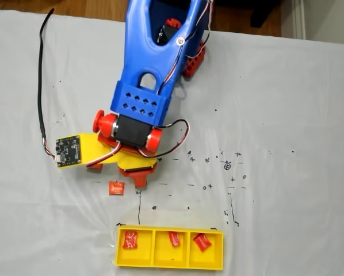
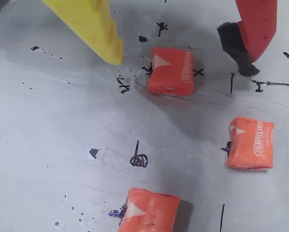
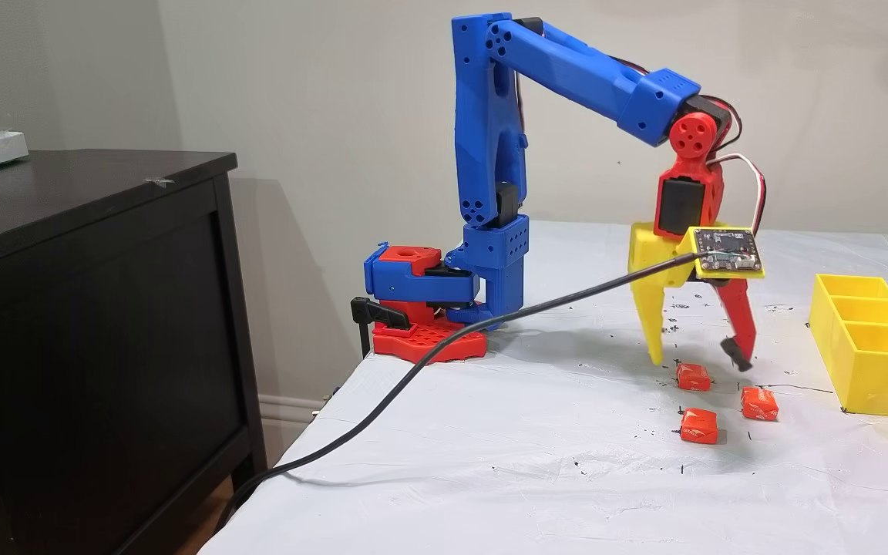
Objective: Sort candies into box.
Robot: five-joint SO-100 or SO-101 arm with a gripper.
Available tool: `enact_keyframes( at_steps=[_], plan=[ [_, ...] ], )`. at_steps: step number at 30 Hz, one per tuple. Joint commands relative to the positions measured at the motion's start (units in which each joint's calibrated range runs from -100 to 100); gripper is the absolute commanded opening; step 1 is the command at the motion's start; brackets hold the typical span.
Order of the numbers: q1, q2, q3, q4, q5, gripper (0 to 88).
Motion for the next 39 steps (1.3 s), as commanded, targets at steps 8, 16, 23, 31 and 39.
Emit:
enact_keyframes(
  at_steps=[8, 16, 23, 31, 39],
  plan=[
    [-1.6, 3.6, -4.6, -1.6, -1.4, 30.7],
    [-2.6, 5.6, -4.7, -4.2, -2.4, 30.8],
    [-2.3, 6.5, -5.0, -4.3, -2.6, 30.6],
    [-2.0, 7.8, -5.0, -3.3, -2.4, 12.0],
    [-1.8, 7.4, -5.8, -1.6, -3.7, 2.9]
  ],
)
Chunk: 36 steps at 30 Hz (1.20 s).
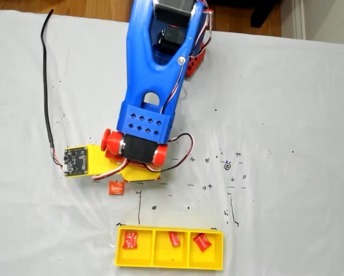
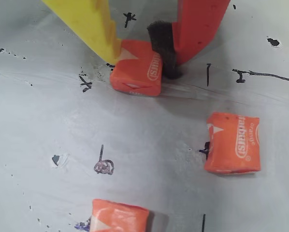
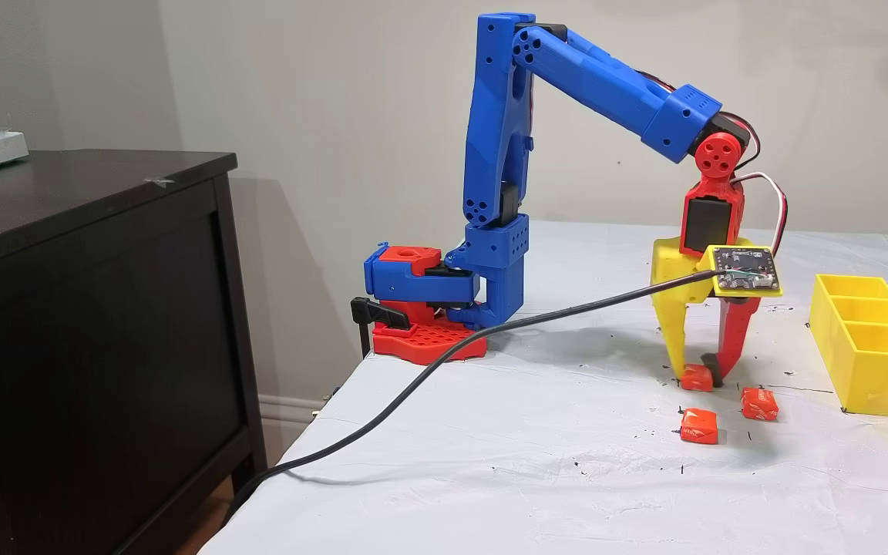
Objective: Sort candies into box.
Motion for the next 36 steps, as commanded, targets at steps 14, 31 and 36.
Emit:
enact_keyframes(
  at_steps=[14, 31, 36],
  plan=[
    [-2.9, -21.7, -4.0, 5.6, -2.8, 0.2],
    [-17.4, -28.6, -2.9, -13.4, -9.8, 0.2],
    [-22.0, -23.9, -4.0, -17.6, -10.5, 0.2]
  ],
)
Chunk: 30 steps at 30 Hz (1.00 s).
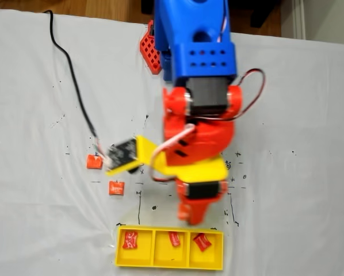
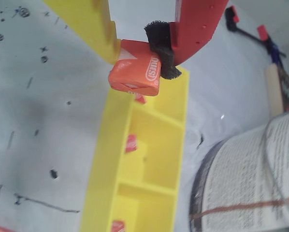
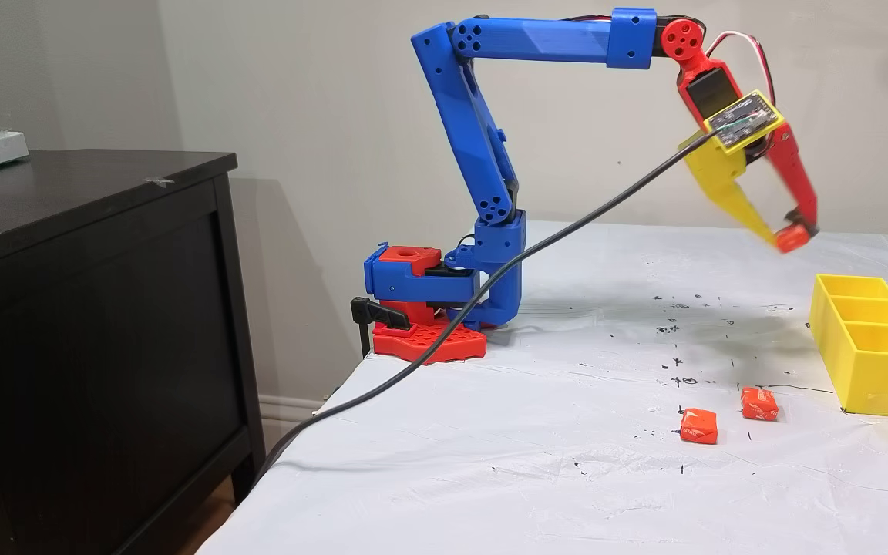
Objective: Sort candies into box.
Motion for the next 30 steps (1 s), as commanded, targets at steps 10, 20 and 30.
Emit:
enact_keyframes(
  at_steps=[10, 20, 30],
  plan=[
    [-5.8, 15.2, -15.2, -8.7, -0.9, 0.2],
    [-3.5, 21.8, -22.6, -7.7, -1.2, 0.1],
    [-2.6, 27.0, -27.1, -5.0, -0.5, 0.1]
  ],
)
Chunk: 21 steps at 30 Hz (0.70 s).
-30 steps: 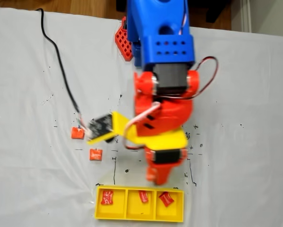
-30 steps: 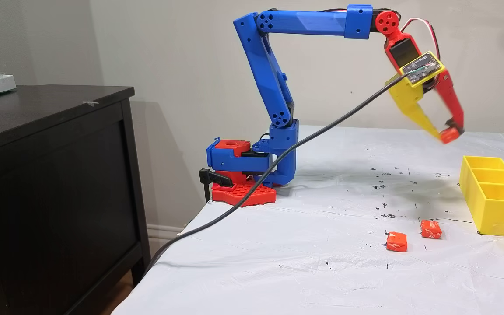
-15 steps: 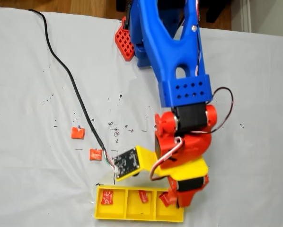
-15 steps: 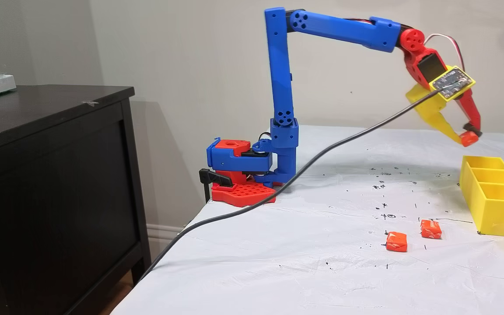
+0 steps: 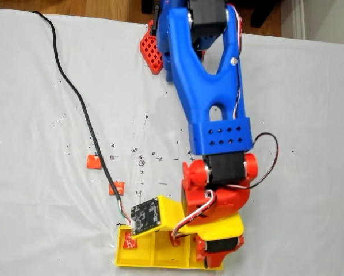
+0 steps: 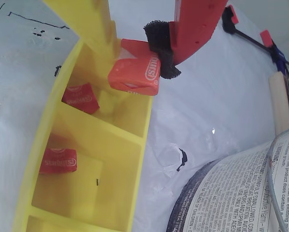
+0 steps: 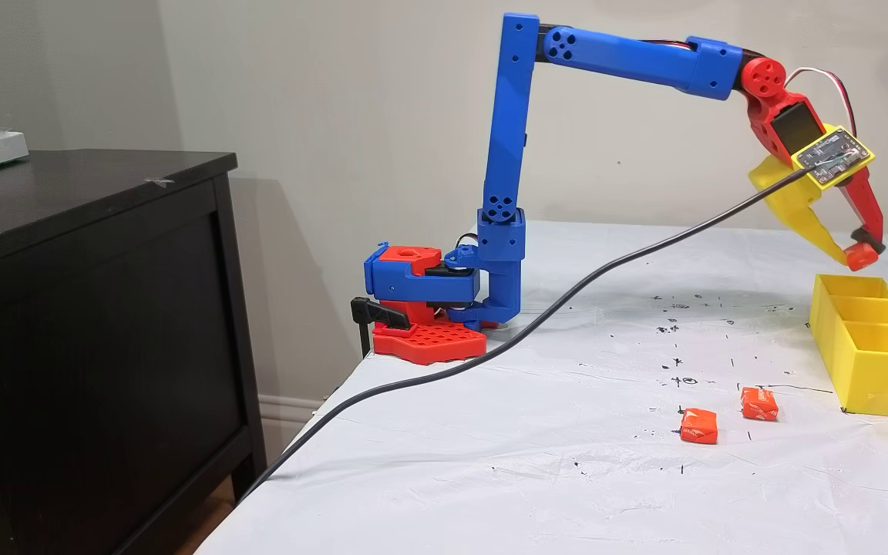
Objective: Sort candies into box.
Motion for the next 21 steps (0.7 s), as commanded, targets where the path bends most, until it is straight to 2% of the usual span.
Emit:
enact_keyframes(
  at_steps=[1, 11, 13, 14, 16, 21],
  plan=[
    [0.1, -1.2, -6.6, 0.4, 0.5, 0.1],
    [-1.1, -1.3, -5.5, 2.4, 2.4, 0.4],
    [-1.3, -1.3, -5.3, 2.5, 2.5, 4.7],
    [-1.5, -1.1, -5.1, 3.1, 2.4, 14.1],
    [-1.8, -1.2, -4.7, 3.3, 2.6, 20.2],
    [-1.9, -1.3, -4.6, 3.7, 2.8, 25.5]
  ],
)
